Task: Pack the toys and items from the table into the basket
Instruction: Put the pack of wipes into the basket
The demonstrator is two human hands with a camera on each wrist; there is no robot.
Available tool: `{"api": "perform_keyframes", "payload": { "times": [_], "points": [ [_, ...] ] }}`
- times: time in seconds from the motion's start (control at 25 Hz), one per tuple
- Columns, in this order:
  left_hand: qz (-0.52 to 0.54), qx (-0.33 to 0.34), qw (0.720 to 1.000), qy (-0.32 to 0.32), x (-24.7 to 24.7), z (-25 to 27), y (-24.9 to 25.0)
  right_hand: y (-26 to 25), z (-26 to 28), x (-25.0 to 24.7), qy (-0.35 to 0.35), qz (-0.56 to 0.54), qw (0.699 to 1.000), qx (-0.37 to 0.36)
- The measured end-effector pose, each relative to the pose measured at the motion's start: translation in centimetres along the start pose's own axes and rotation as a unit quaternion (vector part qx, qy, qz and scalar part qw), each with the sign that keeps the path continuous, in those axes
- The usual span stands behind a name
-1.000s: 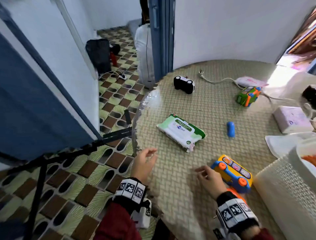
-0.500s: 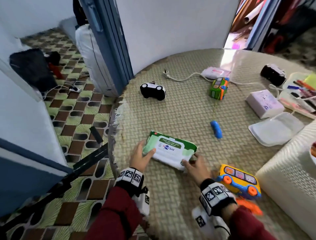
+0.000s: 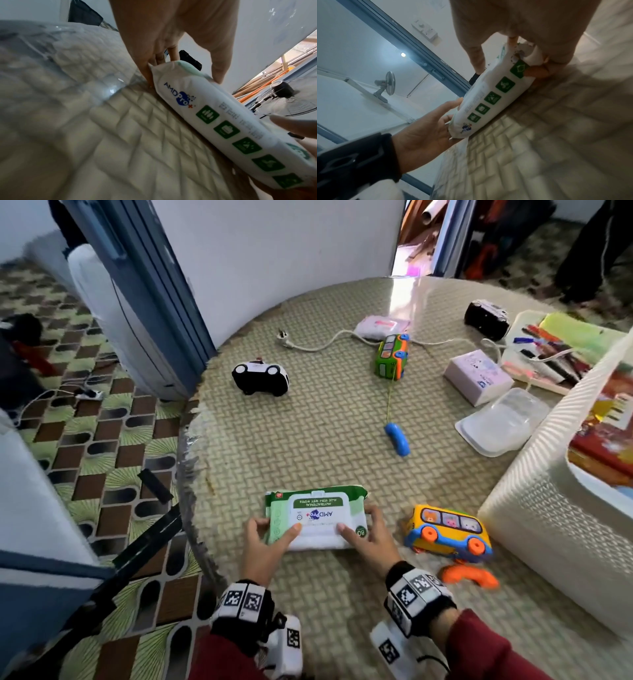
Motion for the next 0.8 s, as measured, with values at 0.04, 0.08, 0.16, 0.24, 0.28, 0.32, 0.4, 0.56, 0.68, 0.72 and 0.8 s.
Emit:
{"api": "perform_keyframes", "payload": {
  "times": [0.04,0.08,0.16,0.24,0.28,0.32,0.4,0.56,0.68,0.72,0.8],
  "points": [
    [0.010,-0.003,1.000,0.002,0.0,0.2,-0.1,0.2,0.4,-0.3,-0.003,-0.018,1.000,0.000],
    [0.024,-0.001,1.000,-0.003,0.1,0.5,0.0,0.1,1.0,-0.7,-0.002,-0.038,0.999,-0.002],
    [0.041,0.010,0.999,-0.017,0.4,1.3,0.8,-0.2,2.2,-1.7,-0.001,-0.081,0.997,-0.009],
    [0.048,0.037,0.998,-0.028,0.4,2.6,2.4,-0.9,3.4,-2.6,0.003,-0.116,0.993,-0.033],
    [0.060,0.052,0.996,-0.031,0.5,3.3,3.3,-1.6,4.2,-3.2,0.011,-0.124,0.991,-0.054],
    [0.077,0.073,0.994,-0.031,0.6,4.0,4.3,-2.5,5.0,-3.6,0.015,-0.130,0.989,-0.074],
    [0.105,0.115,0.987,-0.028,0.6,5.4,6.5,-4.2,6.3,-4.4,0.021,-0.135,0.984,-0.111],
    [0.130,0.178,0.975,-0.036,2.0,9.5,11.6,-8.6,9.8,-7.7,0.035,-0.137,0.970,-0.198],
    [0.122,0.232,0.964,-0.050,4.0,13.4,15.5,-11.3,13.3,-11.3,0.057,-0.139,0.953,-0.262],
    [0.120,0.248,0.960,-0.050,4.6,14.6,16.7,-12.1,14.3,-12.4,0.067,-0.141,0.947,-0.282],
    [0.120,0.282,0.950,-0.060,6.5,17.3,19.3,-13.7,16.5,-15.4,0.083,-0.149,0.932,-0.319]
  ]
}}
Point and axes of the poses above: each hand's wrist, its own z-axis away from the middle knuckle, its own x-axis out of the palm, y = z × x, the point moved 4 cm from there along -z, towards the middle knuckle, and after that the axes turned 13 degrees about -z, right-handed, at the moved point
